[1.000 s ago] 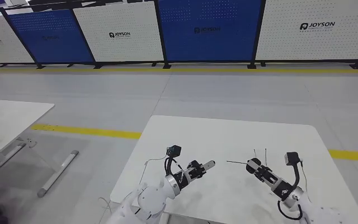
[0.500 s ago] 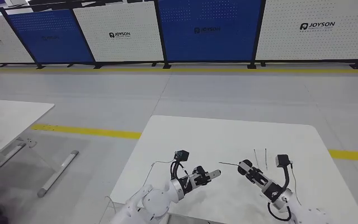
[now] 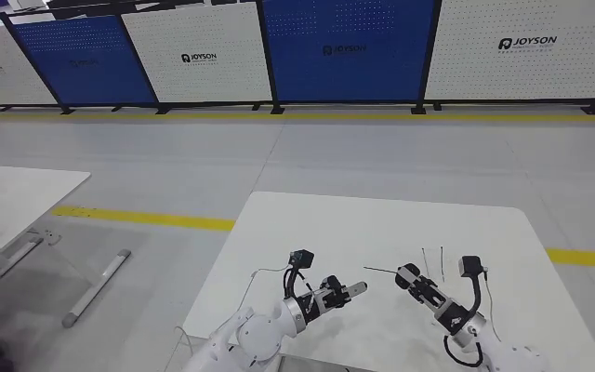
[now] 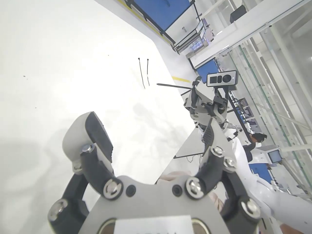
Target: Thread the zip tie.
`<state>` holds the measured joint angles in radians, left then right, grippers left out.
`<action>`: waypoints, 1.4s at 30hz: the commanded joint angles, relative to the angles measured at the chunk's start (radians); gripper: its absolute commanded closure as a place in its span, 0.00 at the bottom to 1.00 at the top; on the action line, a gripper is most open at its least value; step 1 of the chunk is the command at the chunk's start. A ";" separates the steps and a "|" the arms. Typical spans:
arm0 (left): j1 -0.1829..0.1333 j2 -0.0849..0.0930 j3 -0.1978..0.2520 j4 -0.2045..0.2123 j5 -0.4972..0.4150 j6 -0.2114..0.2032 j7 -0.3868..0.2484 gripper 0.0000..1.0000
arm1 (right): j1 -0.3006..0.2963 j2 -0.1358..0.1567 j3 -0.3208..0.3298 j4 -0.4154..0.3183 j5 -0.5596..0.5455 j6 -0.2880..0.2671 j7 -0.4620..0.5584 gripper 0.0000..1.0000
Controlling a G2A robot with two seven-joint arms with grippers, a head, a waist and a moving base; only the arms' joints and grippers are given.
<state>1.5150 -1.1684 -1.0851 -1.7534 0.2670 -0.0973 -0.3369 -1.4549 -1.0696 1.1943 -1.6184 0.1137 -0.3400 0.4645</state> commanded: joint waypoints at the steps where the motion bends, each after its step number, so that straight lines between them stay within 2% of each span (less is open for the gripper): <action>1: 0.000 0.000 0.000 0.000 0.000 0.000 0.000 0.00 | 0.000 0.000 0.000 0.000 0.000 0.000 0.000 1.00; 19: 0.000 -0.001 0.001 0.000 -0.006 -0.001 0.005 0.00 | 0.000 0.000 0.000 0.000 0.000 0.000 0.000 1.00; 20: 0.000 -0.002 0.002 0.003 -0.032 -0.009 0.006 0.00 | 0.000 0.000 0.000 0.000 0.000 0.000 0.000 1.00; 22: -0.005 -0.005 -0.008 0.016 -0.144 -0.031 -0.003 0.00 | 0.000 0.000 0.000 0.000 0.000 0.000 0.000 1.00; 25: -0.021 -0.009 -0.027 0.041 -0.270 -0.036 0.006 0.00 | 0.004 -0.003 -0.014 -0.017 -0.033 0.000 0.002 1.00; 28: -0.054 -0.014 -0.025 0.071 -0.351 -0.001 -0.010 0.00 | 0.022 -0.008 -0.038 -0.016 -0.048 0.000 0.016 1.00; 29: -0.065 -0.016 -0.018 0.081 -0.359 0.020 -0.011 0.00 | 0.028 -0.010 -0.046 -0.012 -0.043 0.000 0.023 1.00; 31: -0.098 -0.023 0.002 0.106 -0.379 0.089 -0.010 0.00 | 0.049 -0.016 -0.061 0.011 -0.025 0.000 0.033 1.00; 32: -0.108 -0.024 0.010 0.112 -0.369 0.108 -0.010 0.00 | 0.052 -0.016 -0.062 0.015 -0.023 0.000 0.034 1.00; 42: -0.108 -0.024 0.010 0.112 -0.369 0.108 -0.010 0.00 | 0.049 -0.018 -0.065 0.012 -0.018 0.004 0.025 1.00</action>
<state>1.4068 -1.1921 -1.0754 -1.6415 -0.1023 0.0105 -0.3468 -1.4036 -1.0863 1.1313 -1.6041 0.0921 -0.3392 0.4963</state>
